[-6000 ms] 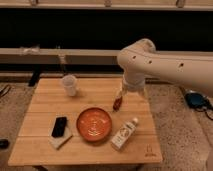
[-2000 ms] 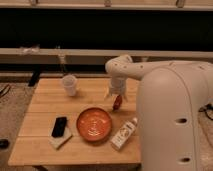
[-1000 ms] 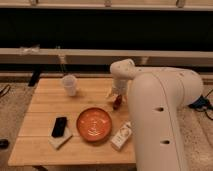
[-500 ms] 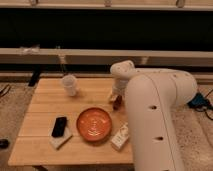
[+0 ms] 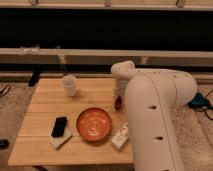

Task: Place the pepper in the ceramic bowl

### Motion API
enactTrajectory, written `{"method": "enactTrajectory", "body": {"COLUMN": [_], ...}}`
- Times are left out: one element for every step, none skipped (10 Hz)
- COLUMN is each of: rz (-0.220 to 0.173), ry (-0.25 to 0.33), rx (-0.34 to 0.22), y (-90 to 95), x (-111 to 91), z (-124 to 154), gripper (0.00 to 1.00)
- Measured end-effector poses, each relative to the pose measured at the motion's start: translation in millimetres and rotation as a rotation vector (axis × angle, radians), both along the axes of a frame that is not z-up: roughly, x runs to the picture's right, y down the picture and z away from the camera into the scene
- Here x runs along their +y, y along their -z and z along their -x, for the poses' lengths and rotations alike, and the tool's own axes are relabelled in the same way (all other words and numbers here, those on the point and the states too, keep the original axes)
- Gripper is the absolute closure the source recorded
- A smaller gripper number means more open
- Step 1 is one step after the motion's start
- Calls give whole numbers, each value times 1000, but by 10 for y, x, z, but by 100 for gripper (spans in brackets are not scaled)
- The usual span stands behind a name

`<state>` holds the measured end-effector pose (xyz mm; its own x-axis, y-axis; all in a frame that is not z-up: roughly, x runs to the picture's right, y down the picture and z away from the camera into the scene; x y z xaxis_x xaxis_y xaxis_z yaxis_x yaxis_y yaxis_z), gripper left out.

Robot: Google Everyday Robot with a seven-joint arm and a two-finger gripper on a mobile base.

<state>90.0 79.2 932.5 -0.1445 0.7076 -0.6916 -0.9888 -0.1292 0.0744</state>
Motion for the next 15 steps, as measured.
{"method": "enactTrajectory", "body": {"rz": [-8, -14, -21, -34, -42, -49, -61, -70, -72, -71, -55, -46, -25, 0, 17], "ry": [16, 44, 69, 121, 166, 195, 234, 252, 270, 286, 317, 332, 339, 344, 346], "rx": [-19, -40, -63, -111, -147, -179, -232, -264, -299, -326, -372, -395, -418, -440, -451], "y": [95, 195, 292, 509, 703, 867, 1122, 1293, 1490, 1642, 1874, 1988, 2074, 2119, 2122], "x": [-65, -109, -144, -192, -195, -191, -170, -156, -105, -44, 120, 216, 347, 489, 576], "z": [57, 117, 201, 374, 474, 564, 721, 793, 844, 883, 939, 959, 962, 980, 995], "gripper": [92, 98, 100, 100, 100, 100, 100, 100, 100, 100, 100, 100, 100, 95, 88]}}
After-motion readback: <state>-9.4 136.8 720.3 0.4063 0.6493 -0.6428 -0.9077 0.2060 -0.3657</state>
